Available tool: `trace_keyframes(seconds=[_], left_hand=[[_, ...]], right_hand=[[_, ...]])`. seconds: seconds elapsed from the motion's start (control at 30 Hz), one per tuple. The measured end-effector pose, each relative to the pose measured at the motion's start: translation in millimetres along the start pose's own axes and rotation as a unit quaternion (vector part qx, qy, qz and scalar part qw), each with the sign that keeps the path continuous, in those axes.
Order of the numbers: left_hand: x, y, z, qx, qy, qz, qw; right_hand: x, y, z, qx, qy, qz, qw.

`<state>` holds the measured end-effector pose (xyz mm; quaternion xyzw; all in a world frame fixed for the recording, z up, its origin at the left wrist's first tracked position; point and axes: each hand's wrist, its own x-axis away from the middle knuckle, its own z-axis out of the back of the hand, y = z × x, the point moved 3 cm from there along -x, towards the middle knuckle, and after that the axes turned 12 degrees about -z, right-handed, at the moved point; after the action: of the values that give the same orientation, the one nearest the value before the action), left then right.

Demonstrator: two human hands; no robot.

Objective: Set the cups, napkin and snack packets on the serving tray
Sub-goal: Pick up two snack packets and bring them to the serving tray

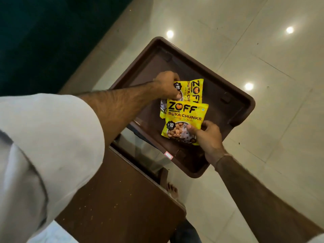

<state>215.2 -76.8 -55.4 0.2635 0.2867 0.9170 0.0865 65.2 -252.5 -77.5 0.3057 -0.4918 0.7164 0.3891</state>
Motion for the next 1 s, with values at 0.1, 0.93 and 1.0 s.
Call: trace_keyframes(seconds=[0.1,0.93,1.0], left_hand=[[3,-6,-6,0.031,0.015,0.01,0.999],[253,-92,108,0.568,0.338,0.039,0.75],[301,-104,121,0.582,0.379,0.03,0.718]], right_hand=[[-3,1,-2,-0.02,-0.021,0.002,1.0],[138,-132,-79,-0.141,-0.236,0.198,0.941],[168,-141,-108,-0.131,-0.258,0.219,0.932]])
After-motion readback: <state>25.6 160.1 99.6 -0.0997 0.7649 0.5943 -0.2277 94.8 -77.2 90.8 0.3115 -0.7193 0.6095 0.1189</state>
